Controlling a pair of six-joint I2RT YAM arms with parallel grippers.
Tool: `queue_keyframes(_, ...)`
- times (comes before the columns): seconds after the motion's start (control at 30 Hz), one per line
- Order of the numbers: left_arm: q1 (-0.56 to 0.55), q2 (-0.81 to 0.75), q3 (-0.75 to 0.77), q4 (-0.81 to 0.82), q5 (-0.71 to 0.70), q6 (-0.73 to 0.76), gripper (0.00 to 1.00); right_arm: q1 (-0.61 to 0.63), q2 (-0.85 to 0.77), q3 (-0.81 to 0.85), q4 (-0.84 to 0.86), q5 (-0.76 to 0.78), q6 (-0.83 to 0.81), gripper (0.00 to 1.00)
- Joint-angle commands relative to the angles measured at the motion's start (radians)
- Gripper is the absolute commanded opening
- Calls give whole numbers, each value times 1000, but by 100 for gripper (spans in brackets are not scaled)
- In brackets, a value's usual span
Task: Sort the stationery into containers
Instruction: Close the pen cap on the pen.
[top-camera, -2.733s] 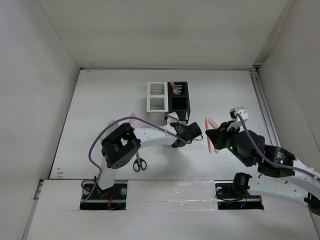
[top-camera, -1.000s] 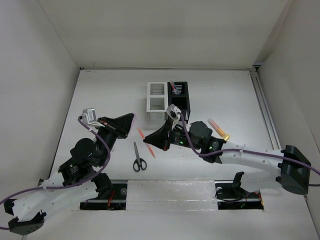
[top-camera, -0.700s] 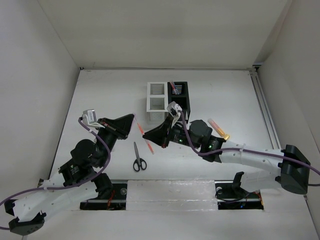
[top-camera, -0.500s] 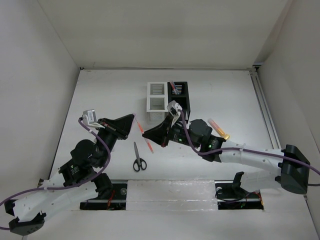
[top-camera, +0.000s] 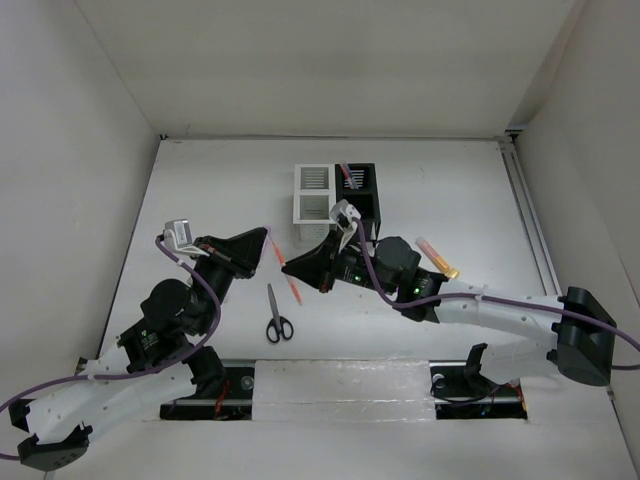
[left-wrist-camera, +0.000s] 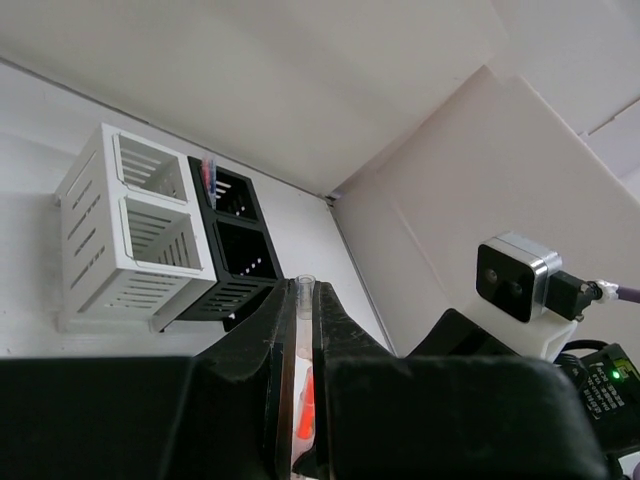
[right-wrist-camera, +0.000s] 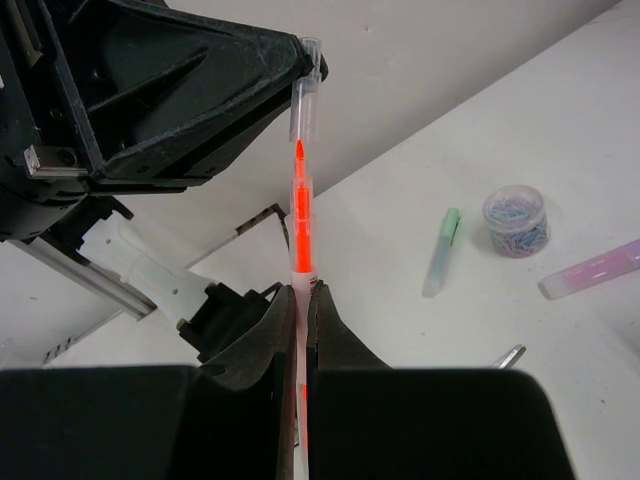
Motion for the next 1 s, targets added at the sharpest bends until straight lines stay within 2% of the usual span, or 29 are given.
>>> queue_keyframes(0.0, -4, -10, -7, 56, -15, 3, 0, -4, 4, 23, 44, -17, -6, 0)
queue_keyframes(0.97, -4, -1, -7, 65, 20, -9, 0, -4, 15, 43, 26, 5, -17, 0)
